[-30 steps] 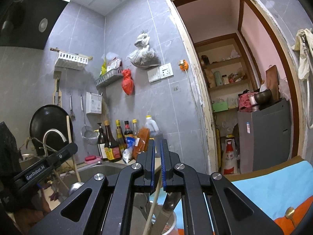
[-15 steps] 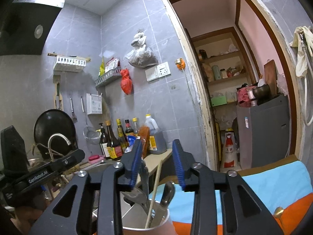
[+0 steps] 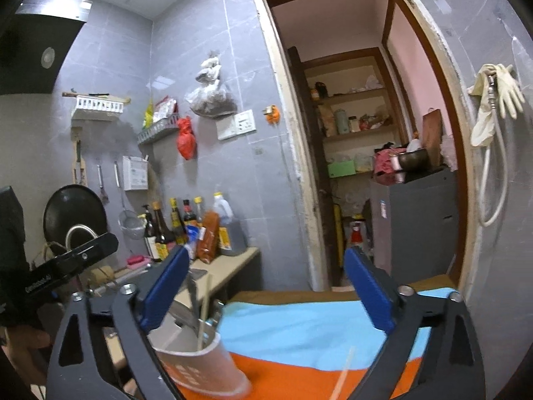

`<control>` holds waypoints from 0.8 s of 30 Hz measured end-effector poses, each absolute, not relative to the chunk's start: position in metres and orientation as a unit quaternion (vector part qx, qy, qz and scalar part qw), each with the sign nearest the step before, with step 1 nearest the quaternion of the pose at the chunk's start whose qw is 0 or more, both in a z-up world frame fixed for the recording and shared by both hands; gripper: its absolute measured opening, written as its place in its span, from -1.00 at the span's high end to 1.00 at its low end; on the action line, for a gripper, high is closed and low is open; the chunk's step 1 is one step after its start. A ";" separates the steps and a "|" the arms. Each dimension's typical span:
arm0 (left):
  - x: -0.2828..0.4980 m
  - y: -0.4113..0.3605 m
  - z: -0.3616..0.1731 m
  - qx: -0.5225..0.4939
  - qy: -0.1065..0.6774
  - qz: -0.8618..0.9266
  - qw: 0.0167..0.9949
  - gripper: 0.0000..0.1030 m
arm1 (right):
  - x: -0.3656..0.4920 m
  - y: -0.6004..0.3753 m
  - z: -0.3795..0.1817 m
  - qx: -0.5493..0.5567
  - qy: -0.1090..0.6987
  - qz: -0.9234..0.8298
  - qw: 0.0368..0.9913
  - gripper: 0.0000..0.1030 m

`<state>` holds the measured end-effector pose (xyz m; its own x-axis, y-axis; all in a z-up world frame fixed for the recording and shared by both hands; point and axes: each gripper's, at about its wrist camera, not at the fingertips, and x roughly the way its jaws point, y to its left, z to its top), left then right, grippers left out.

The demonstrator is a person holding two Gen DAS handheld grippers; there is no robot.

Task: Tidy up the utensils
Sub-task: 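Move both tools back over the last chopstick and gold spoon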

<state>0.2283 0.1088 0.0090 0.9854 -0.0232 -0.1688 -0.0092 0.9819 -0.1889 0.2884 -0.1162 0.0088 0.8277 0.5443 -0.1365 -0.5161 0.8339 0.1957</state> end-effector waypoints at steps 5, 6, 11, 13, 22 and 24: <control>0.231 0.076 0.000 -0.084 0.108 -0.022 0.990 -0.79 | 0.287 -0.149 0.006 0.067 0.110 0.257 0.958 -1.00; 0.232 0.068 -0.003 -0.083 0.114 -0.027 0.990 -0.79 | 0.287 -0.156 0.004 0.064 0.115 0.253 0.958 -1.00; 0.238 0.038 -0.017 -0.074 0.131 -0.043 0.988 -0.80 | 0.291 -0.187 -0.008 0.052 0.139 0.226 0.963 -1.00; 0.242 0.025 -0.024 -0.072 0.142 -0.055 0.986 -0.80 | 0.293 -0.200 -0.015 0.049 0.149 0.213 0.964 -1.00; 0.264 -0.018 -0.058 -0.066 0.199 -0.102 0.972 -0.80 | 0.306 -0.245 -0.049 0.035 0.202 0.163 0.965 -1.00; 0.271 -0.025 -0.066 -0.062 0.212 -0.105 0.970 -0.80 | 0.309 -0.250 -0.056 0.035 0.212 0.158 0.964 -1.00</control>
<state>0.2706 -0.0247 -0.0662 0.8882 -0.2304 -0.3976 0.1778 0.9701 -0.1649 0.3091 -0.2502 -0.0565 0.8602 0.3197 -0.3973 -0.2898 0.9475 0.1351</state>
